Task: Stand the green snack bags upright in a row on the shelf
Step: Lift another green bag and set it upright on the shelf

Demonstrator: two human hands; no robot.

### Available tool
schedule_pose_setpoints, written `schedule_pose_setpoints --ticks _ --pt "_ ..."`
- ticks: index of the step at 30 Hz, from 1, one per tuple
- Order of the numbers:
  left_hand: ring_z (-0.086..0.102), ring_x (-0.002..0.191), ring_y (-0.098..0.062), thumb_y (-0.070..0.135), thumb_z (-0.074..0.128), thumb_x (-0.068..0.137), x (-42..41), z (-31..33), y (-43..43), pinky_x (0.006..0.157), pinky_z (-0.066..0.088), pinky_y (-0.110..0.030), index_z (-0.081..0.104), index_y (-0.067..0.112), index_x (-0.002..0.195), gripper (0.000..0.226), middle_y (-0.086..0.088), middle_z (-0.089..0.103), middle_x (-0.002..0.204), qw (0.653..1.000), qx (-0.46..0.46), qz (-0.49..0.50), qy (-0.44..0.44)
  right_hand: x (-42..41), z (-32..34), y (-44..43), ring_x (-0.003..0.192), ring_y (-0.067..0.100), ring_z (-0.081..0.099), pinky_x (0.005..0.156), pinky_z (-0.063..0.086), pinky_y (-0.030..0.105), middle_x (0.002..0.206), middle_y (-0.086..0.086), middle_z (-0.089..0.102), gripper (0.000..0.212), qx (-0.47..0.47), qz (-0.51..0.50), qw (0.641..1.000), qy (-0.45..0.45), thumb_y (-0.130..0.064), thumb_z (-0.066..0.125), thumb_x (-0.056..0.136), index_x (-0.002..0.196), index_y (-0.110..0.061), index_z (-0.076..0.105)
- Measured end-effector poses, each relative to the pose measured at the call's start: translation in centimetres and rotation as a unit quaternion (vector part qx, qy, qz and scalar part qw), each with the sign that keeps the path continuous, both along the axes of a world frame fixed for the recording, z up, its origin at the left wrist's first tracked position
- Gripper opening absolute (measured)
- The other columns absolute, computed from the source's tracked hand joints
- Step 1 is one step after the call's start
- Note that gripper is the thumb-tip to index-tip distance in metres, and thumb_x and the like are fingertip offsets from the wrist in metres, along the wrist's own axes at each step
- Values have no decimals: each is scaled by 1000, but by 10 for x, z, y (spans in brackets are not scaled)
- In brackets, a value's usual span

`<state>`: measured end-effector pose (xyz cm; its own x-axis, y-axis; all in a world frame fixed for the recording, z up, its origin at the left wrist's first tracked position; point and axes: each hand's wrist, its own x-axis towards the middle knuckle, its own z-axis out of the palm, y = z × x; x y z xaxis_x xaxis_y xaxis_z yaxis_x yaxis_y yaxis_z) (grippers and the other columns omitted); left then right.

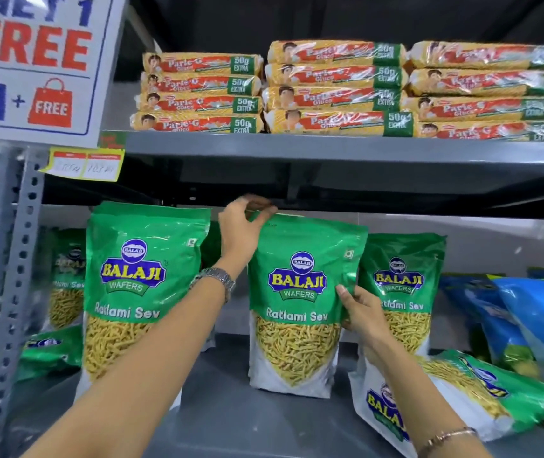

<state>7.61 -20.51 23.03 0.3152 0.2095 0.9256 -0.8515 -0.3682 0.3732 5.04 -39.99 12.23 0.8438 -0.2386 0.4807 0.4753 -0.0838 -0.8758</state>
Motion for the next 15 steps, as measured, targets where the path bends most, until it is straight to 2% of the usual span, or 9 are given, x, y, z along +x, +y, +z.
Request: schedule_pose_setpoints --ticks 3,6,8,10,12,13,15 --pt "60 75 -10 10 68 78 15 -12 -3 63 43 -3 67 2 93 17 -3 66 87 994 -86 -61 21 3 1 -1 76 19 61 75 50 36 74 0 64 21 -9 -4 1000 2 -20 50 93 75 -15 60" --pt "59 79 -11 6 64 81 25 -14 -3 62 43 -4 64 -3 101 22 -5 63 94 972 -174 -145 65 5 1 -1 76 14 62 64 45 25 79 -1 67 20 -7 -6 1000 -4 -20 50 92 77 -16 62" --pt "59 84 -12 7 62 82 29 -12 -4 67 45 -6 63 -2 105 24 -5 63 98 960 -199 -177 88 5 2 -1 76 16 63 62 44 24 79 0 68 20 -8 -4 1000 -9 -20 51 92 77 -15 63" --pt "59 90 -15 8 61 83 33 -11 -5 79 48 -16 63 2 106 24 -7 64 102 947 -218 -210 107 7 2 -1 81 23 64 67 48 29 81 4 69 20 -7 -11 1000 -12 -20 52 92 78 -13 64" --pt "59 93 -18 9 61 83 36 -11 -6 91 48 -31 64 5 104 22 -8 65 103 936 -236 -233 120 9 1 0 91 30 65 82 51 42 91 11 72 20 -7 -31 999 -10 -22 53 91 84 -10 67" --pt "60 94 -19 10 62 83 36 -11 -6 94 47 -35 64 6 103 21 -7 65 102 933 -243 -235 125 11 0 1 95 33 64 90 49 48 95 13 72 22 -9 -44 999 -7 -24 54 91 87 -8 67" --pt "60 94 -20 14 63 82 39 -11 -7 94 47 -36 64 9 102 20 -6 65 100 928 -252 -236 140 12 -1 1 98 34 63 96 45 52 98 14 72 25 -16 -54 998 -4 -27 54 91 92 -6 68"
